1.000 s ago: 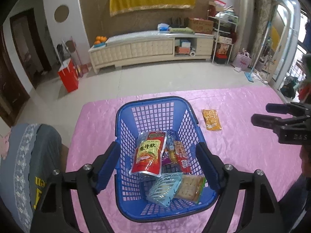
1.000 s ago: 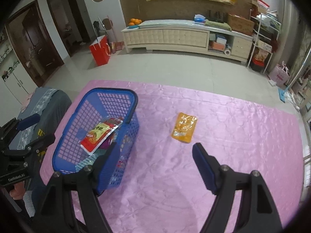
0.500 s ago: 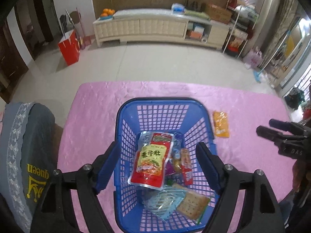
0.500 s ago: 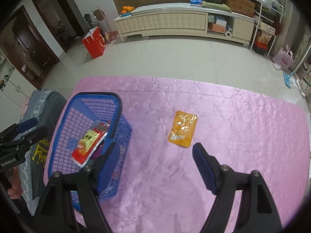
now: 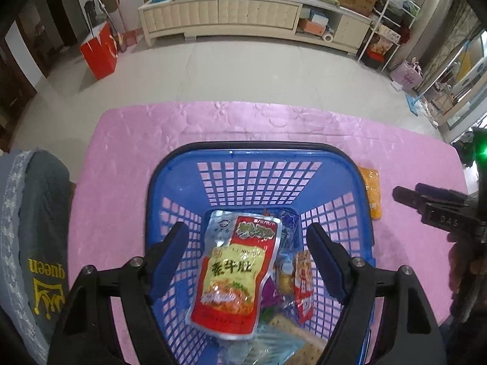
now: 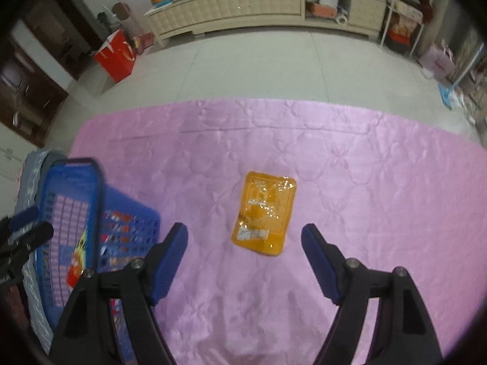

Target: Organize snacks

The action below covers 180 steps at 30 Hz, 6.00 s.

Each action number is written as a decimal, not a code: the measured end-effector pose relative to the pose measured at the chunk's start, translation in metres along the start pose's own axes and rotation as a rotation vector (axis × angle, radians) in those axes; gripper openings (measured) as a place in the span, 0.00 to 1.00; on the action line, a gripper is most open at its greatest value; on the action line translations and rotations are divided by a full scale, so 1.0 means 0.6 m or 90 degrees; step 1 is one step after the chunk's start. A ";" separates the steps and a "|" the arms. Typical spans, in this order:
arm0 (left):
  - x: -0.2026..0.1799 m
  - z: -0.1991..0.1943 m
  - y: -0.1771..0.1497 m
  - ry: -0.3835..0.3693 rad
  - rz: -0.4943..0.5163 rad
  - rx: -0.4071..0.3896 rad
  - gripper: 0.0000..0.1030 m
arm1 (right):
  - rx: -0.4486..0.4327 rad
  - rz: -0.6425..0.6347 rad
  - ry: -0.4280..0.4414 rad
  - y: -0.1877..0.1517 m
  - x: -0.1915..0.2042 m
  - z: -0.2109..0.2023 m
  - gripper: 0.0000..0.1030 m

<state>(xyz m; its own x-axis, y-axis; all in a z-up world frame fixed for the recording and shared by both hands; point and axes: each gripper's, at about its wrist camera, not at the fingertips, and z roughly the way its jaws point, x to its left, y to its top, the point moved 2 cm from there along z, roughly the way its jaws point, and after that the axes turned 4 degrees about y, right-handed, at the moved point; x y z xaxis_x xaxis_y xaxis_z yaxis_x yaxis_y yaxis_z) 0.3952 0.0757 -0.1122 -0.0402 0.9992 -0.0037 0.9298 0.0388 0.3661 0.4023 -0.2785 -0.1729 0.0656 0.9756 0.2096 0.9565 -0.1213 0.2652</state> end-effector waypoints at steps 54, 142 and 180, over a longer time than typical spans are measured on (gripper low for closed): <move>0.024 -0.148 -0.089 -0.014 0.001 -0.082 0.75 | -0.076 -0.162 0.037 -0.098 0.170 -0.178 0.14; -0.029 -0.460 -0.506 -0.001 -0.020 -0.513 0.88 | -0.478 -0.202 -0.001 -0.486 0.235 -0.458 0.87; -0.082 -0.476 -0.589 0.004 0.024 -0.521 1.00 | -0.535 -0.160 -0.050 -0.593 0.214 -0.457 1.00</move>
<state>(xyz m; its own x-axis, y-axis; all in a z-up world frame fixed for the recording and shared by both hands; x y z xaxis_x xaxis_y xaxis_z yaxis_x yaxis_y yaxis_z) -0.0358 0.0093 0.0242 -0.0187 0.9995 0.0267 0.3698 -0.0179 0.9289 -0.0073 -0.1601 0.0176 -0.0690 0.9976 -0.0053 0.4211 0.0339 0.9064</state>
